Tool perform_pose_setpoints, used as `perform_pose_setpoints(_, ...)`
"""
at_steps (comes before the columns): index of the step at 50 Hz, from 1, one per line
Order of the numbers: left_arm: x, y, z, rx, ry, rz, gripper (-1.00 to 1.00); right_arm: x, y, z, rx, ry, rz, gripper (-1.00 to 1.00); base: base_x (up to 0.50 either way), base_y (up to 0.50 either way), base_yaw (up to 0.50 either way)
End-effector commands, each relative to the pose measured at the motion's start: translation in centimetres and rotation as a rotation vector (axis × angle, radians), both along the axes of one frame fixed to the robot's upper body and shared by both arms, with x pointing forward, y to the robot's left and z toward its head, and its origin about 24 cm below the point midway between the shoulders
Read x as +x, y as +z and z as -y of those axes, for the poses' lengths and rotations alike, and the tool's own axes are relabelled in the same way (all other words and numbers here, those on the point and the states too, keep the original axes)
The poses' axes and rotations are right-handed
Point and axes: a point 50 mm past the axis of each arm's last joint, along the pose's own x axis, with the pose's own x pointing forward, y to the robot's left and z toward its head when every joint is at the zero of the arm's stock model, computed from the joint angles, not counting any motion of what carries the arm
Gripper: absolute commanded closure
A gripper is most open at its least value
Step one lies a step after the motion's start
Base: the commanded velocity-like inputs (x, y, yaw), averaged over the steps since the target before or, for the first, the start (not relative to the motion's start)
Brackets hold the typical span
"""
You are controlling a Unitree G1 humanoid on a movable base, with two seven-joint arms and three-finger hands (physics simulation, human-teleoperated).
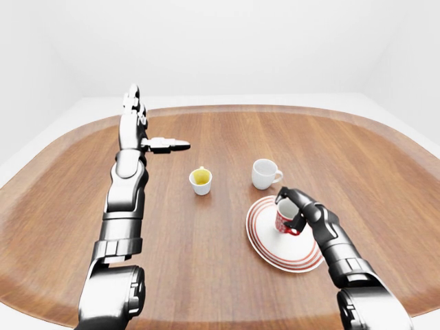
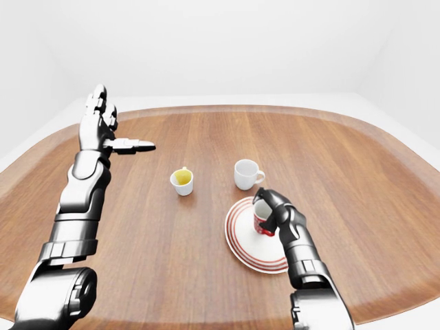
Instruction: Pick up the red mug and put it on the plate
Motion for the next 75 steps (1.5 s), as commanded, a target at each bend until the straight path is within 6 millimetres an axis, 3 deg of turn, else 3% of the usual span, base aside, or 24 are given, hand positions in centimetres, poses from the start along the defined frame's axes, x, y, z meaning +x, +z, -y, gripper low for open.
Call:
perform_pose_setpoints(1,-0.1,-0.2,0.0,-0.001,0.000,-0.003,-1.00,-0.1,-0.2,0.2,-0.019,-0.012,-0.002,1.00,0.00,0.00,0.00)
perform_pose_setpoints(20,-0.3,0.1,0.0,0.001,-0.002,0.014,-1.00,-0.3,-0.8,0.4,-0.011,-0.032,-0.013,1.00,0.00,0.00,0.00)
perform_pose_setpoints(22,-0.3,0.2,0.0,0.002,-0.003,0.018,-1.00,-0.3,-0.7,0.5,-0.010,-0.033,-0.010,0.47,0.00,0.00,0.00)
perform_pose_setpoints(23,-0.3,0.3,0.0,0.002,-0.003,0.020,-1.00,-0.3,-0.7,0.5,-0.010,-0.032,-0.009,-0.05,0.00,0.00,0.00)
perform_pose_setpoints(24,-0.3,0.3,0.0,0.002,-0.003,0.022,-1.00,-0.3,-0.7,0.5,-0.010,-0.031,-0.008,-0.18,0.00,0.00,0.00)
perform_pose_setpoints(25,-0.3,0.4,0.0,0.002,-0.003,0.024,-1.00,-0.3,-0.7,0.4,-0.010,-0.029,-0.007,-0.65,0.00,0.00,0.00)
perform_pose_setpoints(26,-0.3,0.4,0.0,0.001,-0.003,0.025,-1.00,-0.3,-0.6,0.4,-0.010,-0.028,-0.006,-0.94,0.00,0.00,0.00)
perform_pose_setpoints(27,-0.3,0.5,0.0,0.001,-0.002,0.026,-1.00,-0.3,-0.6,0.4,-0.009,-0.027,-0.005,-1.00,0.00,0.00,0.00)
perform_pose_setpoints(55,-0.2,1.0,0.0,0.003,-0.002,0.038,-1.00,-0.1,0.1,0.2,-0.011,-0.006,0.011,-1.00,0.00,0.00,0.00)
perform_pose_setpoints(75,-0.3,1.5,-0.2,-0.001,0.000,0.059,-1.00,0.1,7.6,-1.5,-0.050,0.188,0.175,-1.00,0.00,0.00,0.00)
